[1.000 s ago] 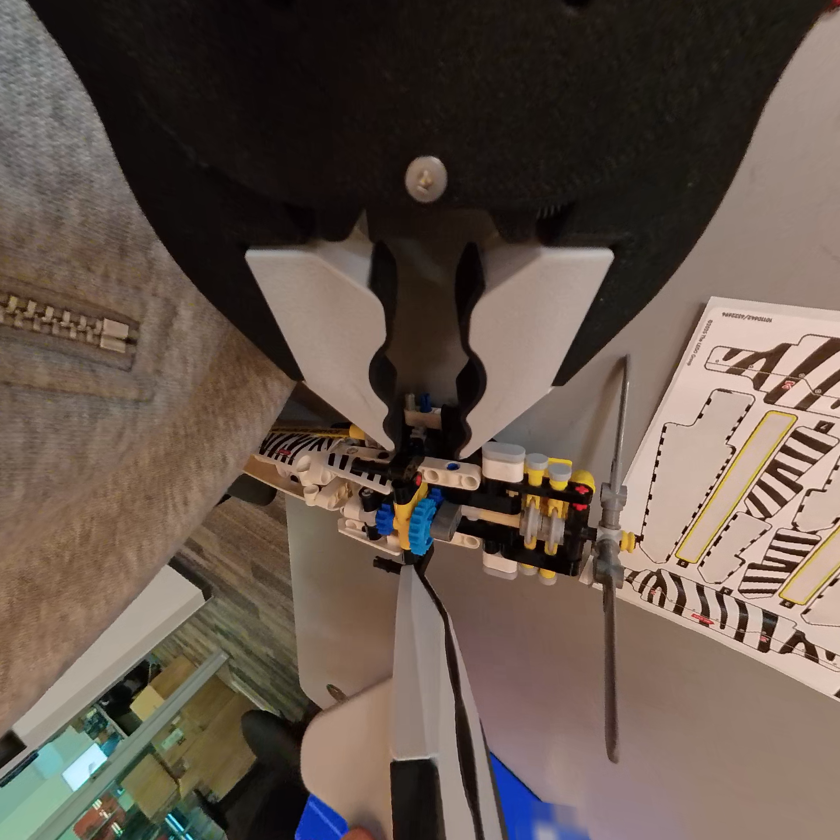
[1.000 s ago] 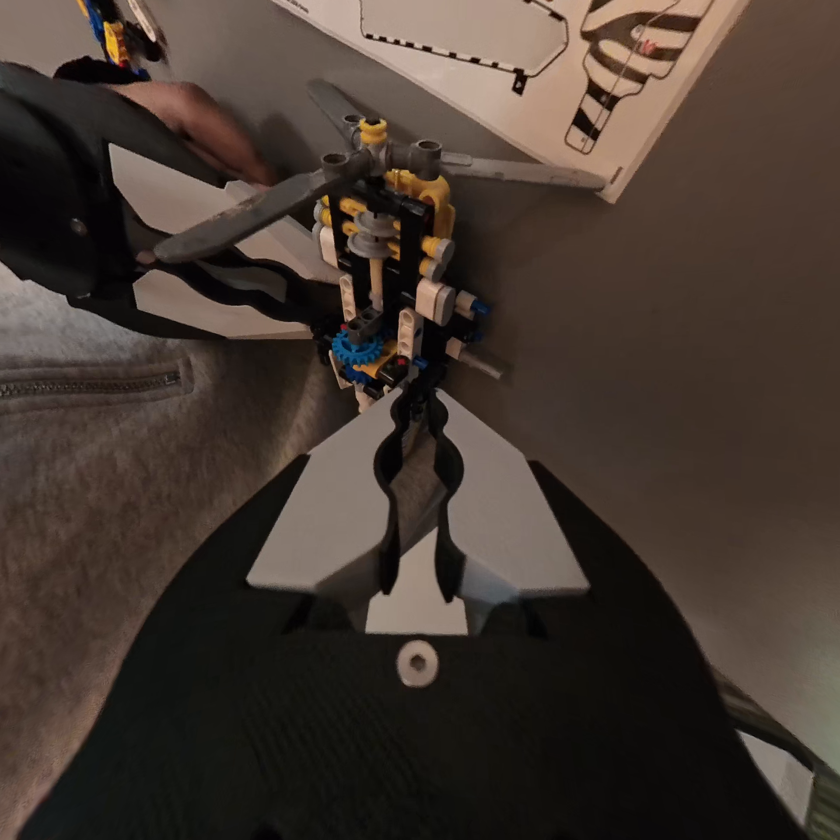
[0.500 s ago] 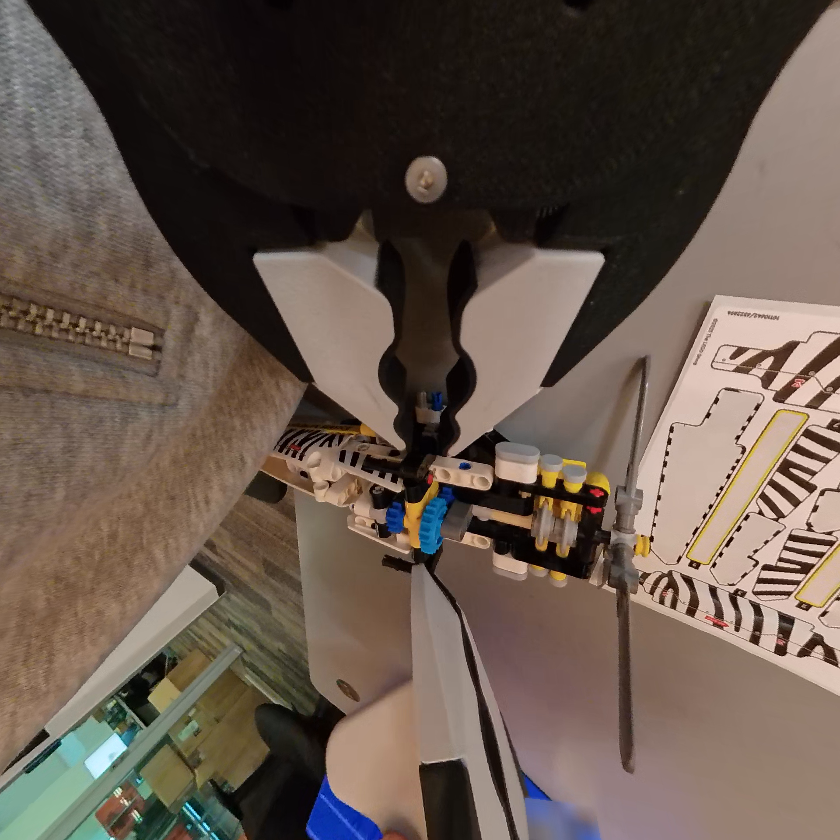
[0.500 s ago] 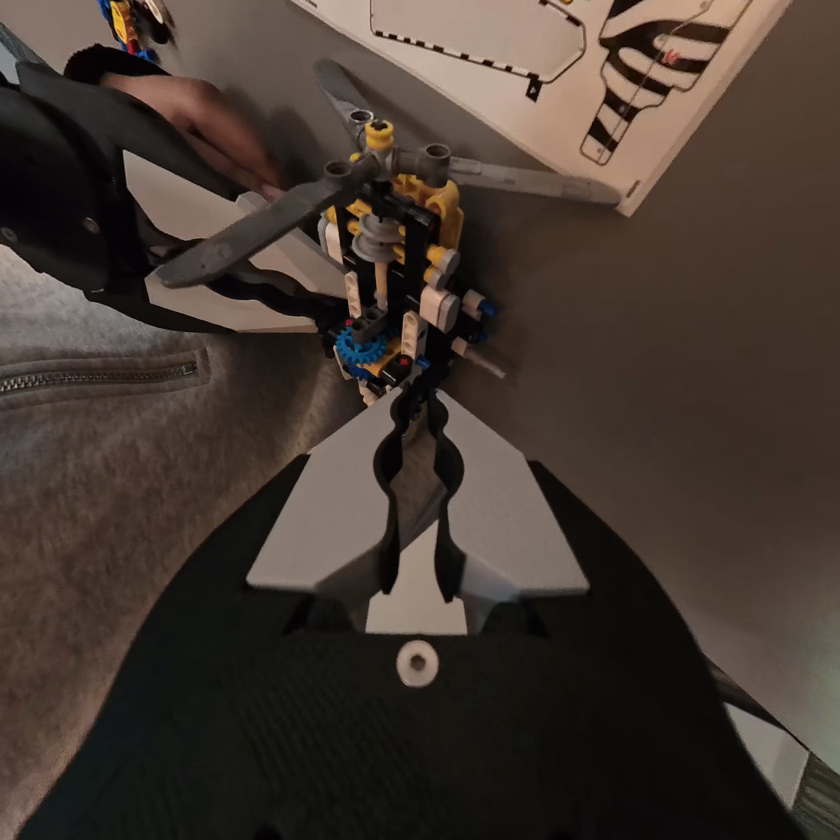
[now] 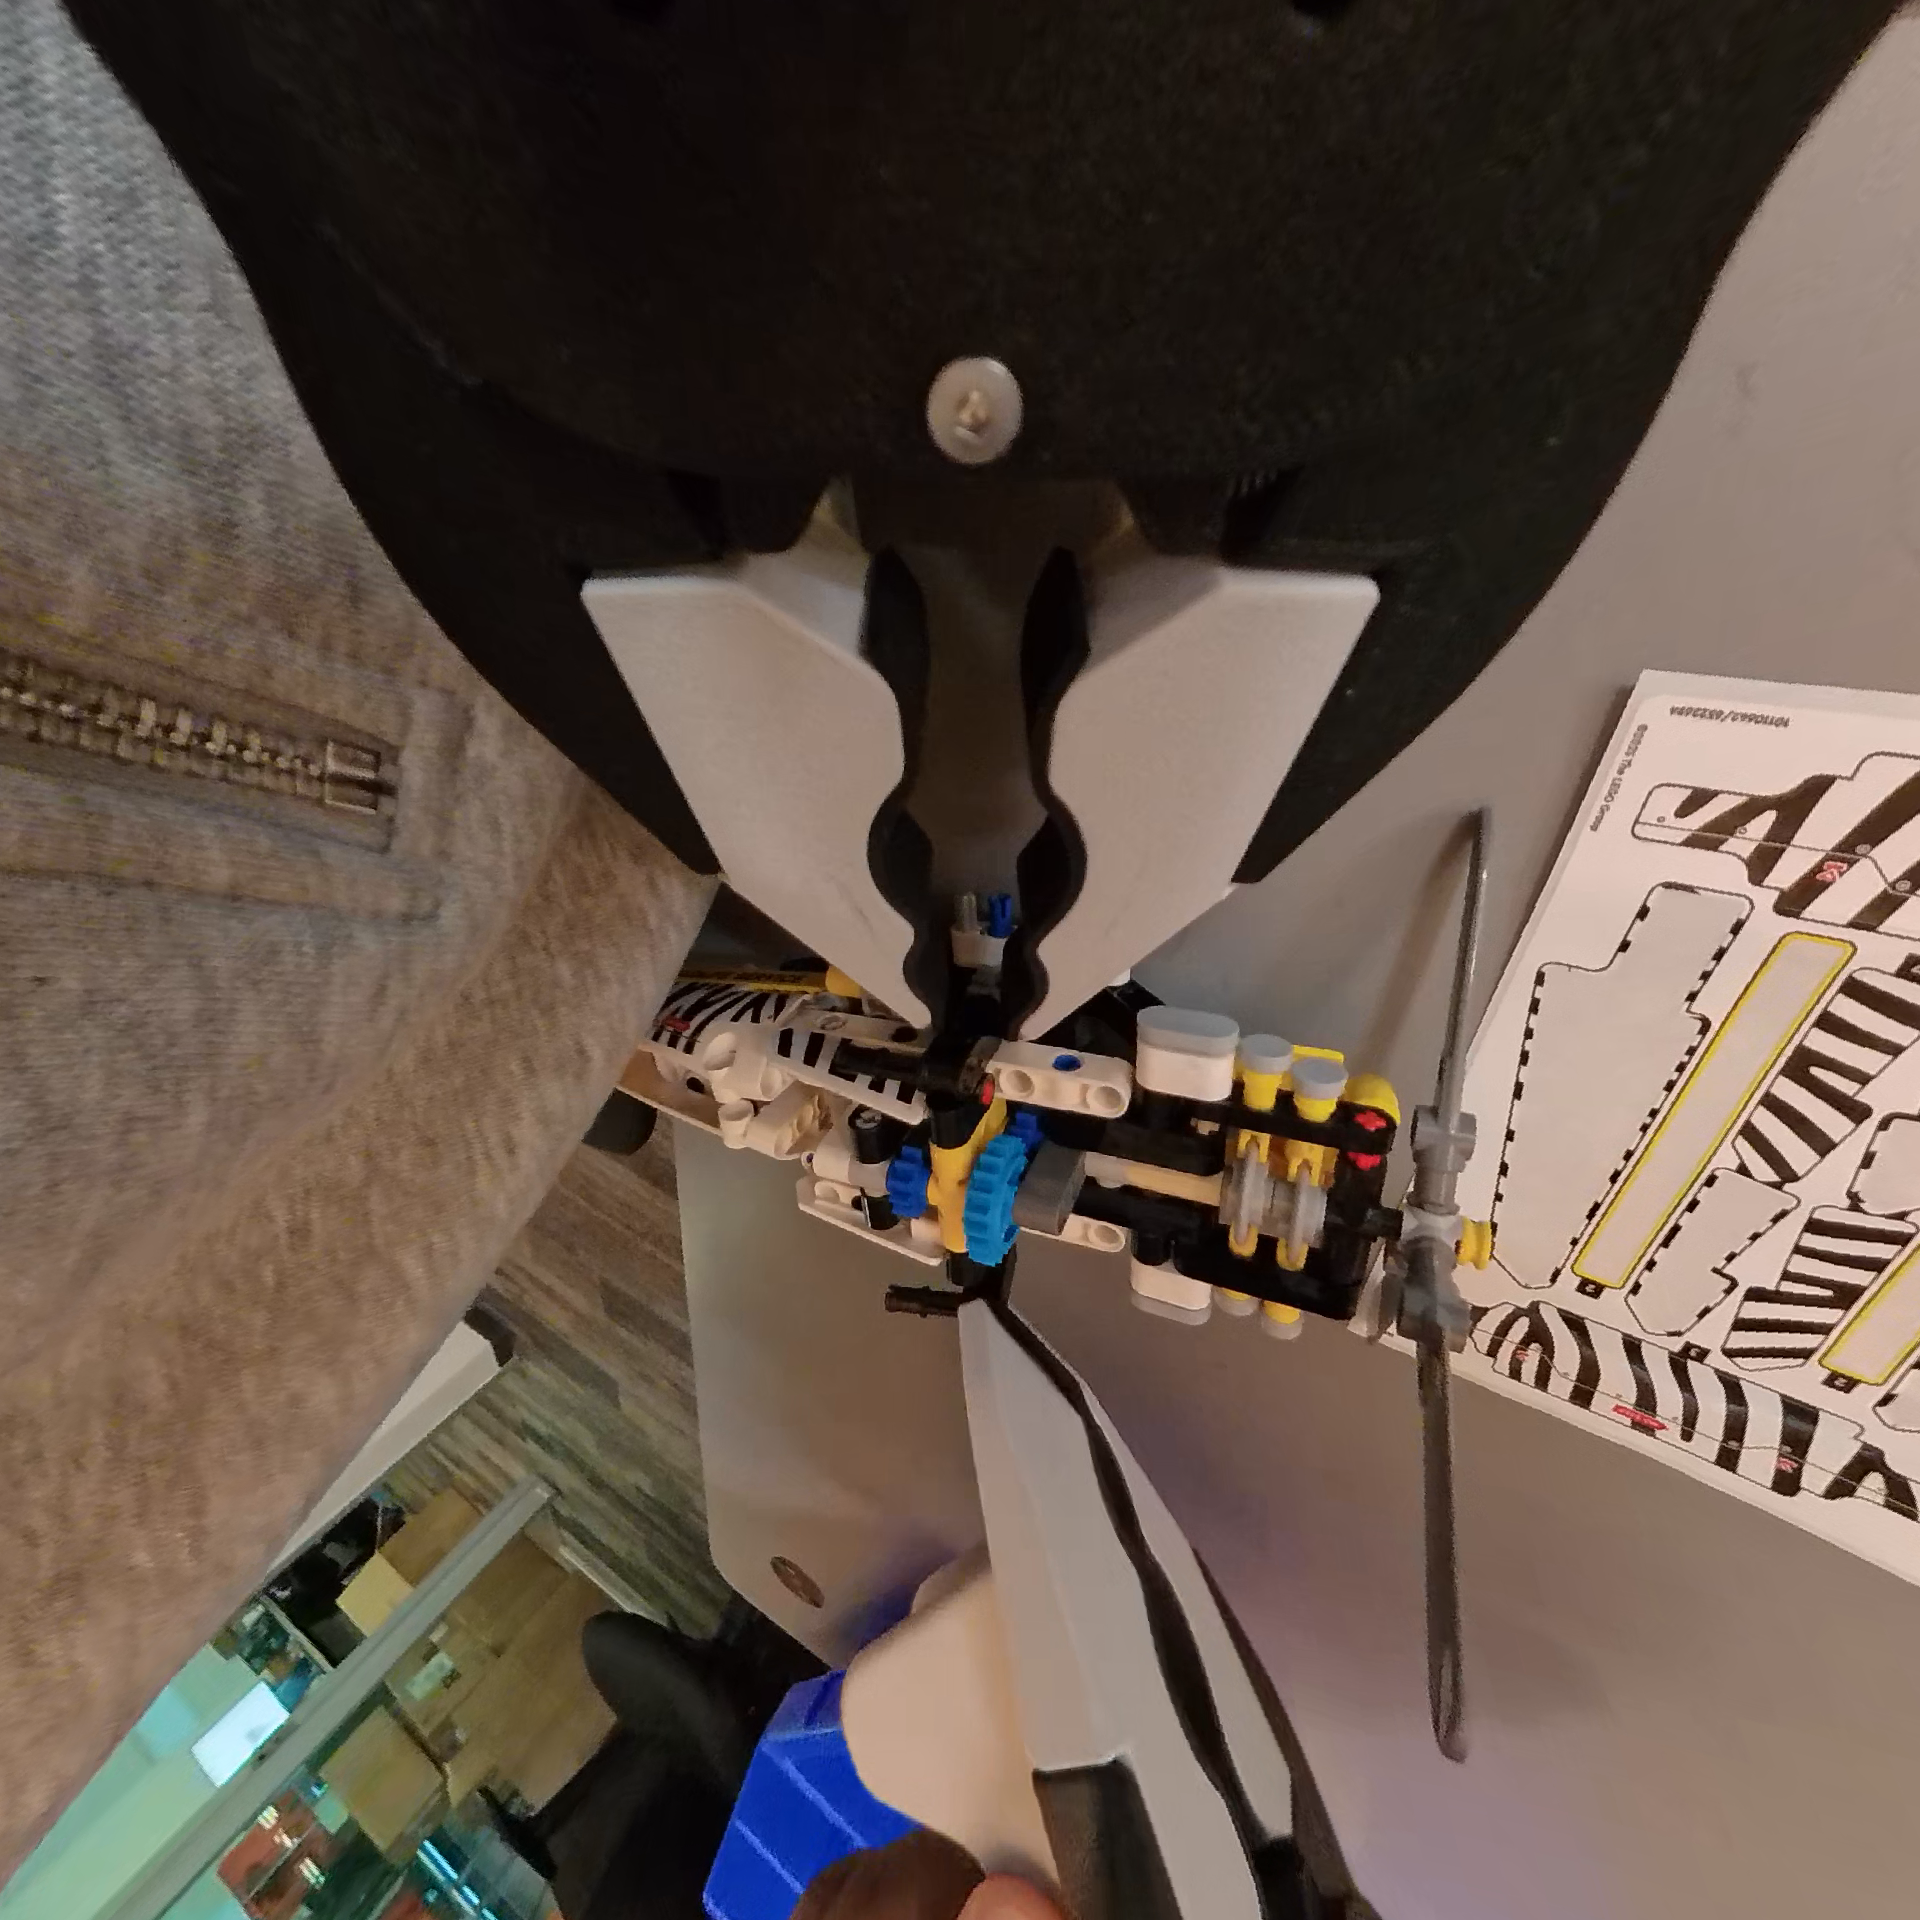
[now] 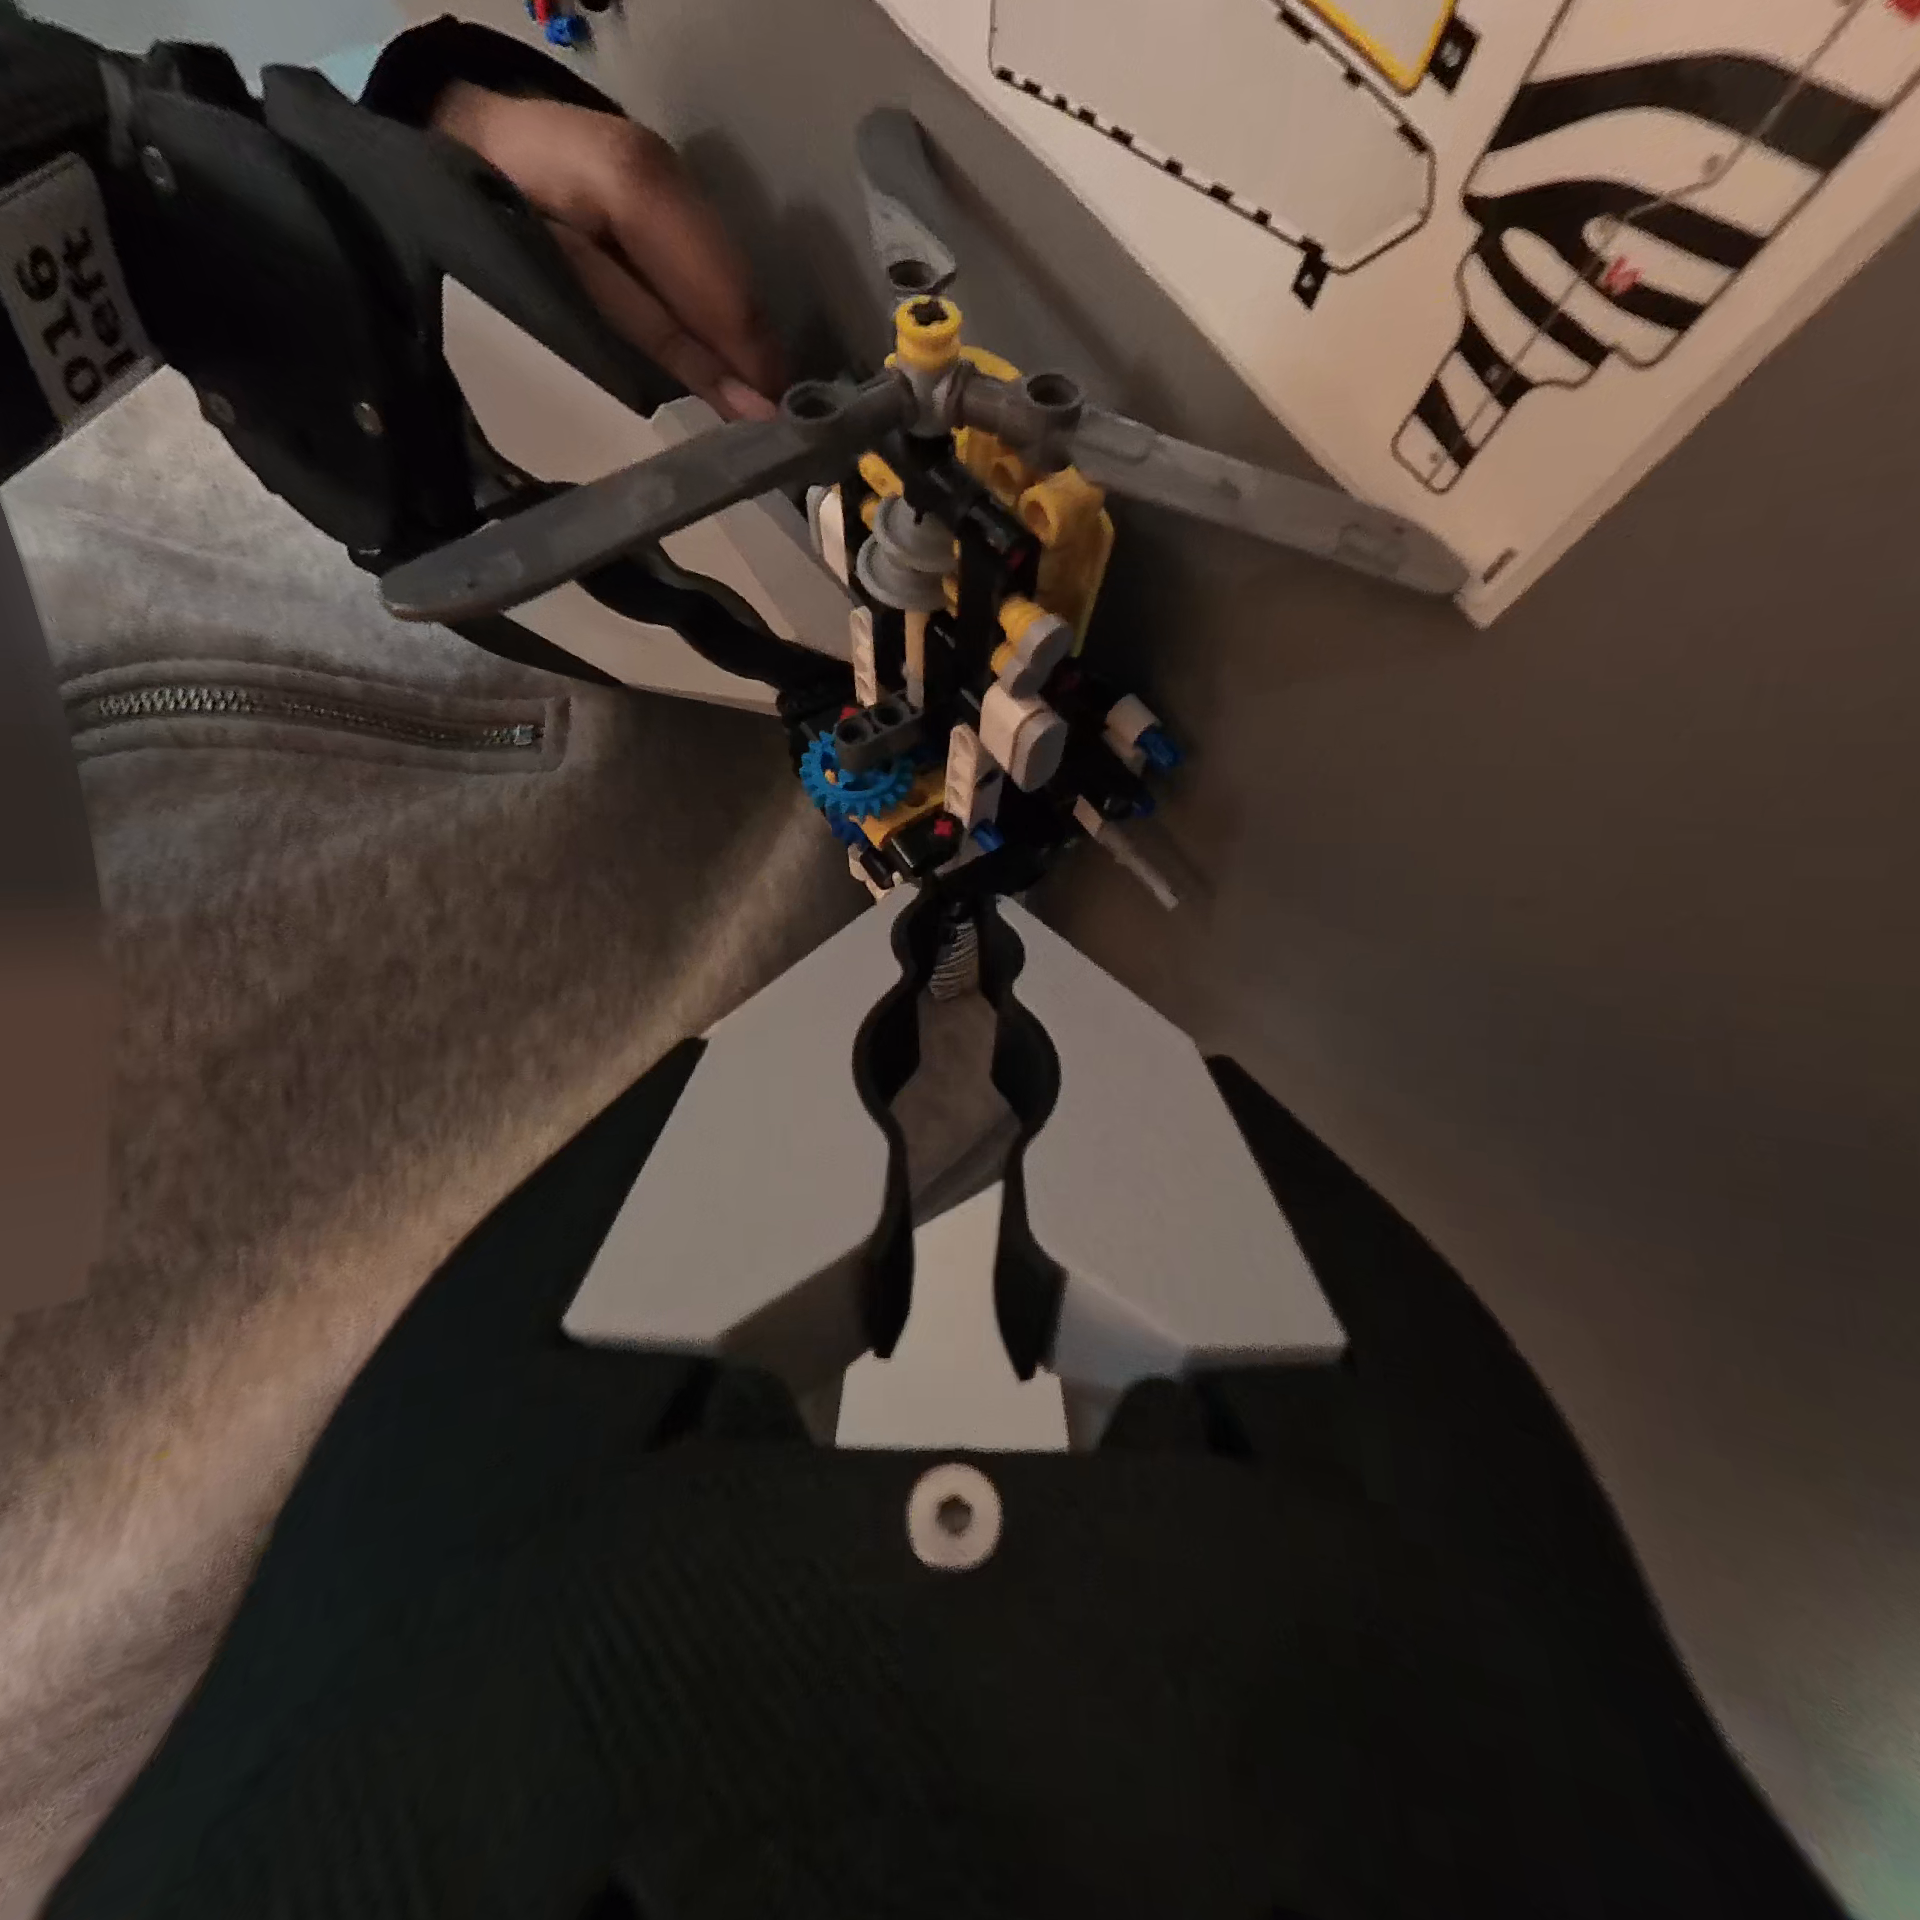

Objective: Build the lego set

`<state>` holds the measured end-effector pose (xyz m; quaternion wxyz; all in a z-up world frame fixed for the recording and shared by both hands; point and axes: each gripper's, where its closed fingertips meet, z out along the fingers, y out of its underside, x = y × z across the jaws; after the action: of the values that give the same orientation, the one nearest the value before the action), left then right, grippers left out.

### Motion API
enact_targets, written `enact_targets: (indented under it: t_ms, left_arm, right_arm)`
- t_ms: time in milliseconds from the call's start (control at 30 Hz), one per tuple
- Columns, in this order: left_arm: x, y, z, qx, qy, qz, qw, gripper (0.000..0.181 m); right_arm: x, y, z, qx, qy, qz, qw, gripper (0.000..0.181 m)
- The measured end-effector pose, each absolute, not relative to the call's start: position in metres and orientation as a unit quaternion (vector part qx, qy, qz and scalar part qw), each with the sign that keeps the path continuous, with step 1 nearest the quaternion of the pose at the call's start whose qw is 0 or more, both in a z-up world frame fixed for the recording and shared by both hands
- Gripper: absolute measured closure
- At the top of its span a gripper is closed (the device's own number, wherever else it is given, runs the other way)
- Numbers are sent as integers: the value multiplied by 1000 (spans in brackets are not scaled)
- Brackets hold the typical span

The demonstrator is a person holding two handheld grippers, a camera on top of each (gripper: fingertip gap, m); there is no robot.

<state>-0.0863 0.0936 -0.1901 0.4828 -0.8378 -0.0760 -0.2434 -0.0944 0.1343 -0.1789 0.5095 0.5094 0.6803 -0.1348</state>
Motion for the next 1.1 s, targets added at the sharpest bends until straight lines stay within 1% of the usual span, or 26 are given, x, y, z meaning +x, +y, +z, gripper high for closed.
enact_targets:
  t_ms: [333,367,400,567,700,900,967,1033,1100]
  left_arm:
    - [-86,93,-191,-839,-74,-241,482,177]
    - [-86,93,-193,-843,-77,-238,476,177]
    - [-85,93,-195,-845,-74,-242,471,176]
    - [-85,93,-194,-845,-74,-238,474,176]
    - [-86,93,-193,-843,-76,-235,477,176]
    - [-87,93,-194,-843,-79,-236,478,176]
    - [-87,93,-194,-842,-80,-238,477,176]
    - [-88,93,-194,-842,-82,-239,477,175]
    - [-88,93,-194,-841,-83,-240,478,175]
  right_arm:
    - [-93,131,-174,471,675,-212,528,177]
    - [-94,126,-169,469,661,-234,537,181]
    - [-96,124,-166,470,653,-248,539,181]
    - [-94,129,-172,486,679,-218,505,181]
    - [-91,134,-176,505,667,-217,503,181]
    - [-95,145,-178,534,661,-240,469,181]
    - [-95,148,-180,543,662,-242,456,173]
    - [-98,151,-178,552,660,-255,441,171]
    - [-104,156,-178,568,663,-267,408,170]
